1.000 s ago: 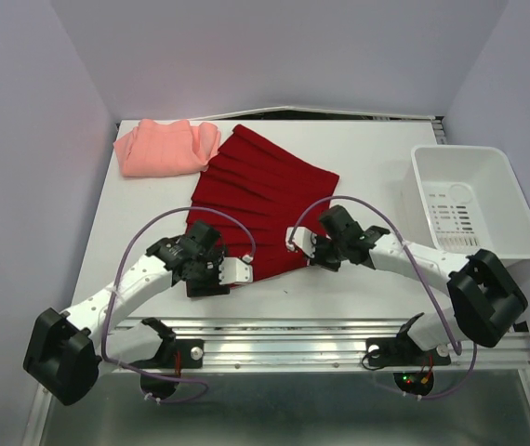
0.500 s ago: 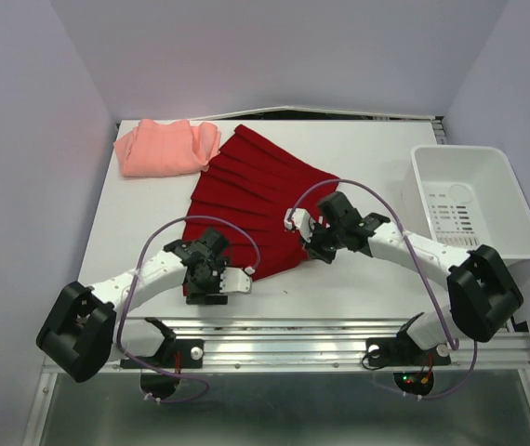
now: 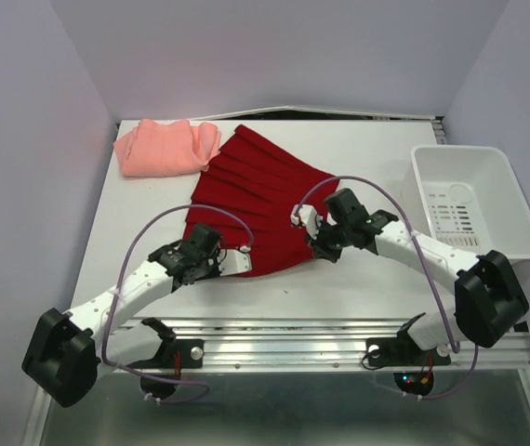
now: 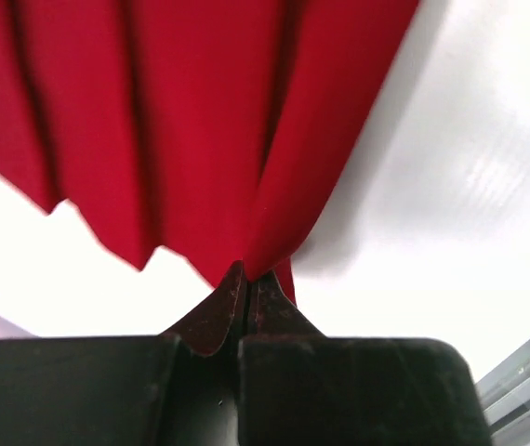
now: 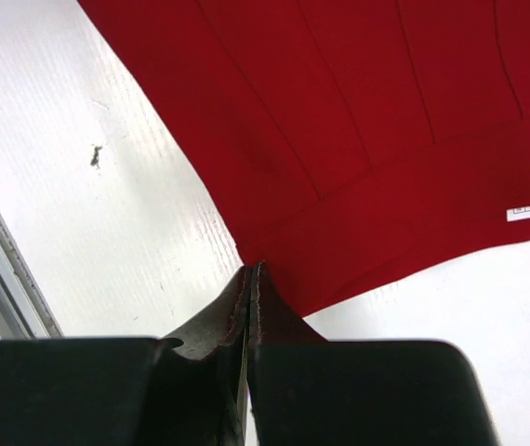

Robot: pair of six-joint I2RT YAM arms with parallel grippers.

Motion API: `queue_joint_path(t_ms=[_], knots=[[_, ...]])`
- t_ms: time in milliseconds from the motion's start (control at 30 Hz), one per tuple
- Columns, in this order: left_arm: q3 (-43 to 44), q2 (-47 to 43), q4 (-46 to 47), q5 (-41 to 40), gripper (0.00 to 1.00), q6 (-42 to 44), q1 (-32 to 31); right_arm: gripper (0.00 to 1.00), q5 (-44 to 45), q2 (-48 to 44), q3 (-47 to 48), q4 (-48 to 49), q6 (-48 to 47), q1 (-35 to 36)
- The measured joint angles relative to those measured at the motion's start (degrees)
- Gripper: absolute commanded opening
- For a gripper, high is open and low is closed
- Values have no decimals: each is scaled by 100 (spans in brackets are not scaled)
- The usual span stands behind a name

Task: Fold and stack the skirts
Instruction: Fold the skirt

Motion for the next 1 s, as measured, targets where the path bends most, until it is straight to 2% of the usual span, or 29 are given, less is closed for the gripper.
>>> queue_joint_path(t_ms=[400, 733, 867, 1000], knots=[[1519, -1106, -1014, 55, 0, -916, 85, 1, -516, -782, 31, -1073, -433, 11], [2647, -1956, -2048, 61, 0, -1517, 173, 1, -1211, -1567, 546, -1797, -118, 466], [3029, -1943, -2039, -136, 0, -1556, 170, 1, -1443, -1709, 577, -1788, 214, 531], [3189, -1696, -1589, -315, 0, -1499, 168, 1, -1429, -1729, 549, -1626, 586, 535]])
